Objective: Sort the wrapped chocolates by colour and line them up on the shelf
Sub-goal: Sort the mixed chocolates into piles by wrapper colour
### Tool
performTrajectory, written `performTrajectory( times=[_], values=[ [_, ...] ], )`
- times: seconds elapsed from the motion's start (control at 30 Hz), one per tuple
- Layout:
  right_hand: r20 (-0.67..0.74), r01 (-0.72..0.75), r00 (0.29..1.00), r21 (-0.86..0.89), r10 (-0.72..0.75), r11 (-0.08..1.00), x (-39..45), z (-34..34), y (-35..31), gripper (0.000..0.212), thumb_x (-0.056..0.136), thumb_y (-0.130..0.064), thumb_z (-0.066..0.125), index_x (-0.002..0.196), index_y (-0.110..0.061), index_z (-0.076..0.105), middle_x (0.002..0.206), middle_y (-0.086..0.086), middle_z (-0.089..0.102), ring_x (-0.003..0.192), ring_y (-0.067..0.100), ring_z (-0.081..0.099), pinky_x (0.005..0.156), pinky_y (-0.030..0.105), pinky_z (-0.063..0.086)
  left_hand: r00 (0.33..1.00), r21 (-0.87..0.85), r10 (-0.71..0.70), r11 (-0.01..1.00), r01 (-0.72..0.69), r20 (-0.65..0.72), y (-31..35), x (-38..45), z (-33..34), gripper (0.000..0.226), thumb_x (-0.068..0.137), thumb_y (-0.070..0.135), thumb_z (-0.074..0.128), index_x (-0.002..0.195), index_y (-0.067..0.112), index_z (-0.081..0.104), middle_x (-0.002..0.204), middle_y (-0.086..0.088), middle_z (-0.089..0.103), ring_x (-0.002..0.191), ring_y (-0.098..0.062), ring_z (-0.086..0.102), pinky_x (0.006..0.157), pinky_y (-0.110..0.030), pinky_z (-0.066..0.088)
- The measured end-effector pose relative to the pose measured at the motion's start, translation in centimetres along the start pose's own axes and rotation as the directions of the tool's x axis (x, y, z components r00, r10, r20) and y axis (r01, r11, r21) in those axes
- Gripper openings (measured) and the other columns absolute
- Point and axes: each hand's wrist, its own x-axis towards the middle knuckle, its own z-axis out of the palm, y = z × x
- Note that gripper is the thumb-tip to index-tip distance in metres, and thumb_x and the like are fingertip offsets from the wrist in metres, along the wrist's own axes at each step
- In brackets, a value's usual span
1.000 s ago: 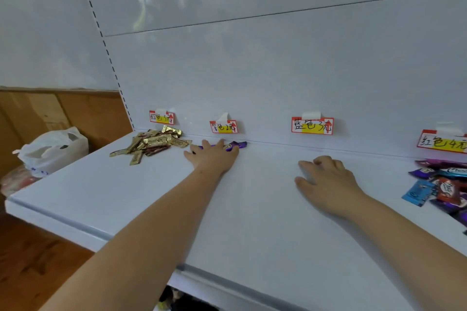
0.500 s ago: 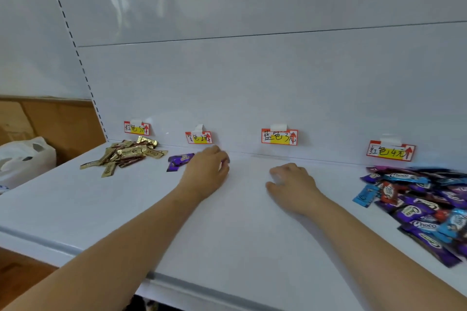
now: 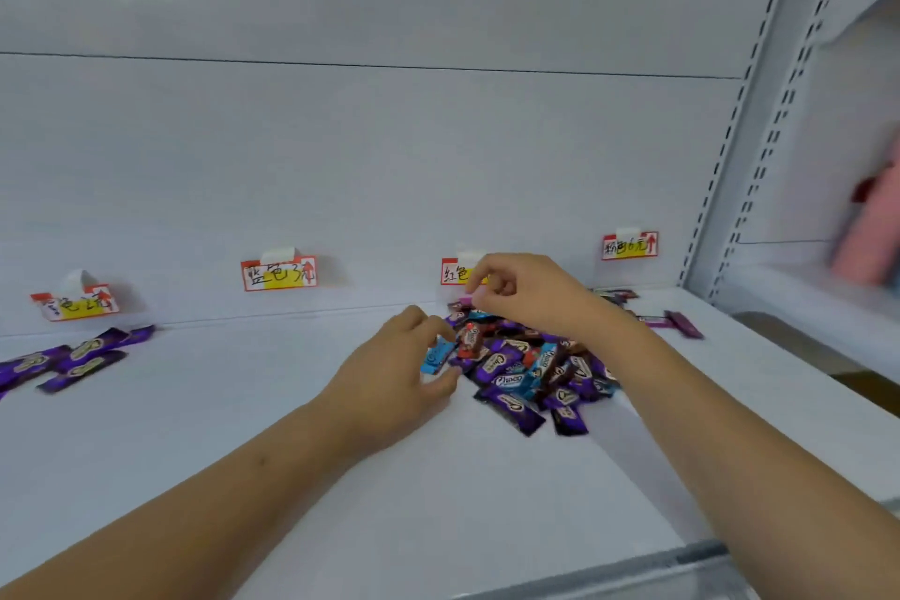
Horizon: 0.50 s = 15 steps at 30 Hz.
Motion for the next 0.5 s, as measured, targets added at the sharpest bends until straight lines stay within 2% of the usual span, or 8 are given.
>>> performTrajectory(
  times=[0.07, 0.17, 0.27, 0.37, 0.43, 0.5],
  values=[
    [0.071, -0.056, 0.996, 0.031, 0.054, 0.998, -1.5, -0.3, 2.2, 0.004, 0.088, -0.026, 0.070, 0.089, -0.030, 0.070, 0.074, -0.013, 0.062, 0.063, -0.003, 0.053, 0.065, 0.017, 0.042, 0.998, -0.003, -0.001, 1.000, 0.001, 0.070, 0.3, 2.1, 1.4, 0.034, 0.088, 0.053, 0.058, 0.117, 0.035, 0.054, 0.110, 0.014, 0.048, 0.109, -0.007, 0.044, 0.092, -0.029, 0.044],
    [0.188, -0.059, 0.979, -0.122, 0.082, 0.991, -1.9, 0.3, 4.3, 0.008, 0.088, -0.032, 0.067, 0.092, -0.037, 0.071, 0.082, -0.017, 0.064, 0.076, 0.004, 0.058, 0.072, 0.024, 0.049, 0.991, 0.049, 0.053, 0.997, -0.059, 0.120, -0.1, 3.7, 3.2, 0.047, 0.086, 0.063, 0.056, 0.125, 0.037, 0.055, 0.116, 0.010, 0.047, 0.111, -0.010, 0.039, 0.096, -0.028, 0.038],
    [0.164, -0.034, 0.984, -0.196, 0.067, 0.980, -0.8, 0.3, 5.1, 0.016, 0.090, -0.033, 0.064, 0.104, -0.037, 0.070, 0.099, -0.018, 0.063, 0.092, 0.003, 0.057, 0.082, 0.025, 0.046, 0.976, 0.041, 0.065, 0.996, -0.075, 0.208, -1.1, 3.9, 3.5, 0.053, 0.085, 0.064, 0.055, 0.134, 0.045, 0.050, 0.119, 0.009, 0.038, 0.114, -0.011, 0.034, 0.102, -0.031, 0.037],
    [0.115, -0.050, 0.989, -0.299, 0.088, 0.953, -0.5, -0.2, 5.7, 0.025, 0.093, -0.034, 0.060, 0.117, -0.036, 0.066, 0.109, -0.009, 0.058, 0.103, 0.008, 0.054, 0.092, 0.030, 0.044, 0.962, -0.027, 0.062, 0.998, -0.057, 0.267, -2.3, 3.8, 2.4, 0.042, 0.091, 0.054, 0.054, 0.132, 0.049, 0.050, 0.119, 0.014, 0.035, 0.118, -0.007, 0.033, 0.102, -0.029, 0.040],
    [0.042, -0.088, 0.993, -0.320, 0.107, 0.944, -0.8, -0.7, 6.1, 0.026, 0.094, -0.032, 0.057, 0.118, -0.034, 0.066, 0.106, -0.008, 0.058, 0.102, 0.012, 0.055, 0.093, 0.034, 0.046, 0.955, -0.040, 0.055, 0.998, -0.045, 0.290, -2.7, 3.7, 1.8, 0.039, 0.093, 0.049, 0.056, 0.132, 0.049, 0.049, 0.122, 0.016, 0.036, 0.121, -0.005, 0.035, 0.100, -0.028, 0.044],
    [-0.014, -0.122, 0.992, -0.317, 0.124, 0.941, -1.0, -1.1, 6.3, 0.026, 0.095, -0.027, 0.055, 0.118, -0.030, 0.067, 0.099, -0.012, 0.056, 0.099, 0.011, 0.057, 0.090, 0.031, 0.047, 0.956, -0.010, 0.037, 0.999, -0.035, 0.292, -2.6, 3.6, 1.7, 0.047, 0.090, 0.056, 0.055, 0.136, 0.048, 0.045, 0.123, 0.016, 0.036, 0.121, -0.005, 0.036, 0.096, -0.026, 0.045]
  ],
)
